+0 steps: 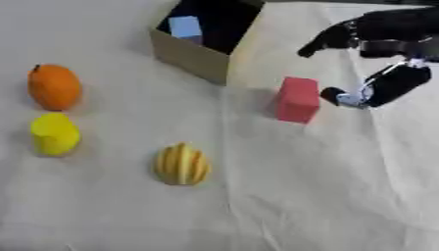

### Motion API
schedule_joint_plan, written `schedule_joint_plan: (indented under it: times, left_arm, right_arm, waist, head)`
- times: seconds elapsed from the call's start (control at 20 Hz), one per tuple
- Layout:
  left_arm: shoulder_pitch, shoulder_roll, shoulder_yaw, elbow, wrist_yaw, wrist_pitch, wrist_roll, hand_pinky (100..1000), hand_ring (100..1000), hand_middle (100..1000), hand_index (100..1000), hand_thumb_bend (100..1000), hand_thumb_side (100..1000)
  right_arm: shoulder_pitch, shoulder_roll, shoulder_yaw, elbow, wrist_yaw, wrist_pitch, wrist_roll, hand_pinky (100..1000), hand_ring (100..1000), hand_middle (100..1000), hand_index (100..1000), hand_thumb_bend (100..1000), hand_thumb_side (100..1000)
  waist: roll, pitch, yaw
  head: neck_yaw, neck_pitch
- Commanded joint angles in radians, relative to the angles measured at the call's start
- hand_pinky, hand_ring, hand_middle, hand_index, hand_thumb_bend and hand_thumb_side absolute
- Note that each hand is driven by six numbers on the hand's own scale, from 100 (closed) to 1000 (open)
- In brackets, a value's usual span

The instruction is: Pick up objects on the table and place them in the box.

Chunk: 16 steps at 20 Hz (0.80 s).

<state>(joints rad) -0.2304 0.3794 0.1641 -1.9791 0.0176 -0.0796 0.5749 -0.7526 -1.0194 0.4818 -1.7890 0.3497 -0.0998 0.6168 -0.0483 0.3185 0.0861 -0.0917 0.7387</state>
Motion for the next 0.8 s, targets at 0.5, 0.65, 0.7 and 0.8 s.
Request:
schedule_joint_plan:
  times: [0.5, 0.65, 0.7, 0.8]
  left_arm:
    - [-0.012, 0.026, 0.002, -0.021, 0.008, -0.001, -0.003, 707, 635, 609, 783, 395, 578]
    - [-0.013, 0.026, 0.002, -0.021, 0.009, -0.001, -0.004, 707, 635, 609, 783, 394, 578]
    - [-0.013, 0.026, 0.002, -0.021, 0.010, -0.001, -0.004, 707, 634, 609, 783, 394, 579]
    - [-0.013, 0.025, 0.002, -0.021, 0.011, -0.001, -0.003, 707, 634, 609, 783, 393, 580]
  right_arm:
    - [-0.040, 0.027, 0.027, 0.058, 0.018, 0.071, 0.003, 972, 955, 855, 959, 283, 522]
    - [-0.043, 0.036, 0.031, 0.077, 0.036, 0.071, -0.003, 972, 958, 855, 960, 297, 517]
    - [-0.043, 0.039, 0.032, 0.084, 0.042, 0.071, -0.005, 972, 959, 857, 960, 298, 521]
    - [-0.042, 0.043, 0.035, 0.097, 0.052, 0.068, -0.007, 972, 961, 859, 961, 300, 533]
  waist:
    - [0.004, -0.012, 0.003]
    - [0.005, -0.010, 0.004]
    - [0.005, -0.009, 0.004]
    - [0.006, -0.008, 0.005]
  head:
    - [-0.001, -0.011]
    - [0.000, -0.013]
    - [0.000, -0.013]
    - [0.000, -0.014]
